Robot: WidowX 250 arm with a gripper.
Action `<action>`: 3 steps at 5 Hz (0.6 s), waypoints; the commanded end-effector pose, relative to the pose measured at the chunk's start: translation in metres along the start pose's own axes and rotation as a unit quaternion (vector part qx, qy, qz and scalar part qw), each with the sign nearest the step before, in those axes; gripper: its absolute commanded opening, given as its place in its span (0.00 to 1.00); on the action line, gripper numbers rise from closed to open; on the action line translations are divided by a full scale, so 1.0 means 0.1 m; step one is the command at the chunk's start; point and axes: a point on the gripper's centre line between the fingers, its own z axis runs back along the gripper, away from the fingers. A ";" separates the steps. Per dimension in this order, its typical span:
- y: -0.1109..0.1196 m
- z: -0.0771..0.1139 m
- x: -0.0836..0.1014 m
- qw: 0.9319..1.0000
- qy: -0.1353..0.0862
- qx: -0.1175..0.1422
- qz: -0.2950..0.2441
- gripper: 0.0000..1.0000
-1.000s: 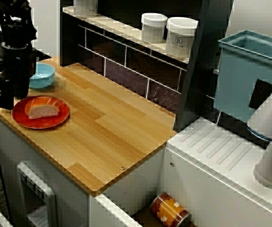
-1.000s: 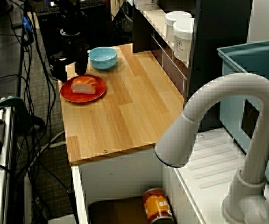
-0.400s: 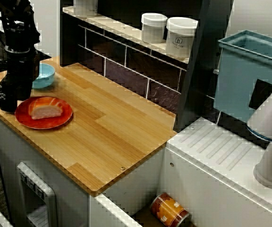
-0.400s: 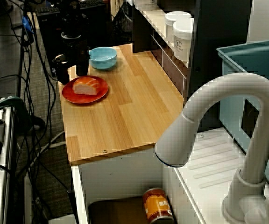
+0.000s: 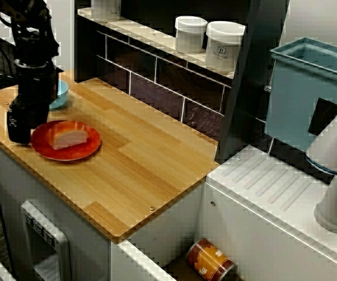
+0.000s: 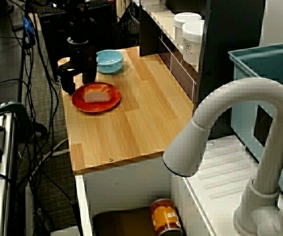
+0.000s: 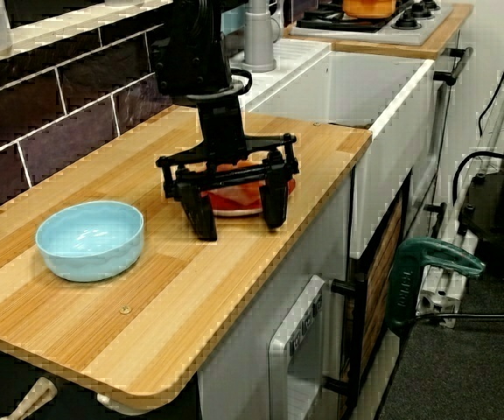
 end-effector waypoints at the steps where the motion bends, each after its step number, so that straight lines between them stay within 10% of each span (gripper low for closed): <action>1: -0.05 0.16 0.32 0.999 -0.014 0.035 0.001 1.00; 3: -0.09 0.07 0.61 0.999 -0.010 0.046 0.021 1.00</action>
